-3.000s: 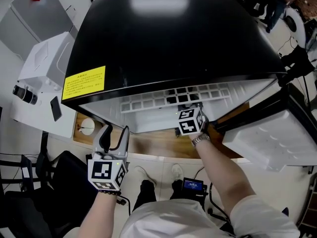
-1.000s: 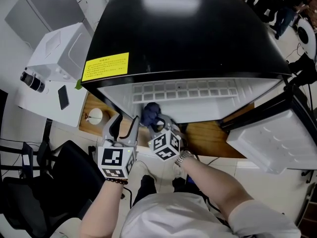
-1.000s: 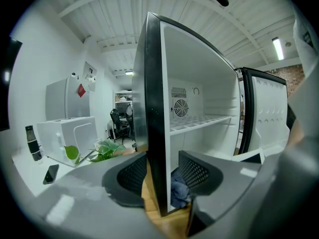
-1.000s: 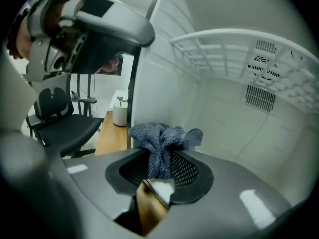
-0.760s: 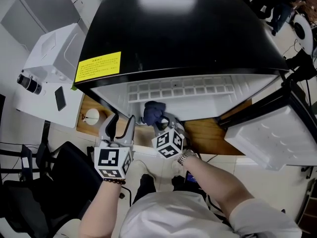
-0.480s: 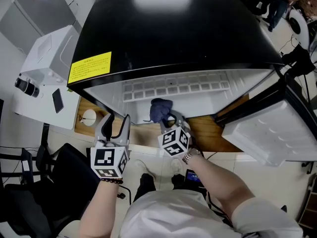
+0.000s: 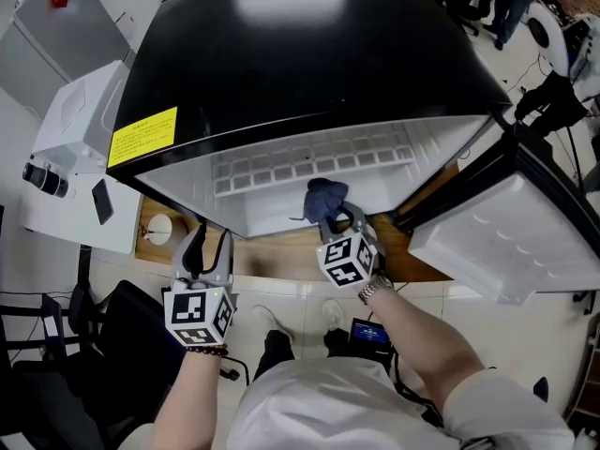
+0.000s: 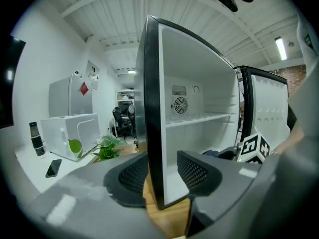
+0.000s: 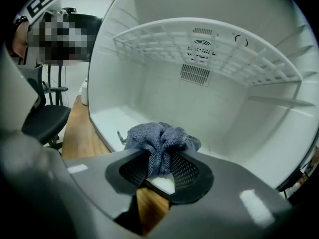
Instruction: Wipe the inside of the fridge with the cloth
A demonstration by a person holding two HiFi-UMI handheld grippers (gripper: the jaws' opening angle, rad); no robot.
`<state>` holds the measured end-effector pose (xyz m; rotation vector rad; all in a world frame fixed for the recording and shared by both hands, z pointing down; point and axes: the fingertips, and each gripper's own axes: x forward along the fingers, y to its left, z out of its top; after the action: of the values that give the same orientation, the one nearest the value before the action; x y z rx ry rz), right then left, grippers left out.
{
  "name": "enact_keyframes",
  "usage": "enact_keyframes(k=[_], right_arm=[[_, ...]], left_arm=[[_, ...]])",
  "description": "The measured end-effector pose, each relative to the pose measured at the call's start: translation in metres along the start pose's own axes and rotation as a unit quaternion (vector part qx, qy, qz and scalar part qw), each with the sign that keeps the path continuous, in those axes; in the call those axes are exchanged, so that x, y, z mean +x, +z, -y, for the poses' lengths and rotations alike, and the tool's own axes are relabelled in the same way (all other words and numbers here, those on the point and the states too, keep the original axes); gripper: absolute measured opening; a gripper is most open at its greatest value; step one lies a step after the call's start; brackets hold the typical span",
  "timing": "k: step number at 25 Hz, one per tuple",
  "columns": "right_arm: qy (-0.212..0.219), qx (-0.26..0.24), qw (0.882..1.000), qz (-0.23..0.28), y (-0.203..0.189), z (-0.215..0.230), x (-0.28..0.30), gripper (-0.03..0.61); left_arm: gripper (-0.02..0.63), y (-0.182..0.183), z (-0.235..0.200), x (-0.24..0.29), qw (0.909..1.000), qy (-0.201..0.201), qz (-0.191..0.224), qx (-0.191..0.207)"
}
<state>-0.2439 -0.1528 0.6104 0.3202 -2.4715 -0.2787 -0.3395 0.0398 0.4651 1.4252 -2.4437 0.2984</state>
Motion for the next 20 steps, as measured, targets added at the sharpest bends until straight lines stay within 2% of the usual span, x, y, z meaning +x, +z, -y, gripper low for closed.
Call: enact_keyframes(k=[8, 12, 20], right_arm=[[-0.047, 0.018, 0.999, -0.02, -0.022, 0.039, -0.011, 0.121], [-0.073, 0.029, 0.996, -0.035, -0.032, 0.058, -0.018, 0.12], [-0.108, 0.052, 0.991, -0.06, -0.048, 0.081, -0.027, 0.121]], left_arm=[[0.17, -0.024, 0.023, -0.003, 0.9996, -0.017, -0.024, 0.003], [0.17, -0.023, 0.033, 0.0, 0.9993, -0.025, -0.025, 0.008], [0.17, -0.019, 0.074, 0.016, 0.9962, -0.077, -0.029, 0.028]])
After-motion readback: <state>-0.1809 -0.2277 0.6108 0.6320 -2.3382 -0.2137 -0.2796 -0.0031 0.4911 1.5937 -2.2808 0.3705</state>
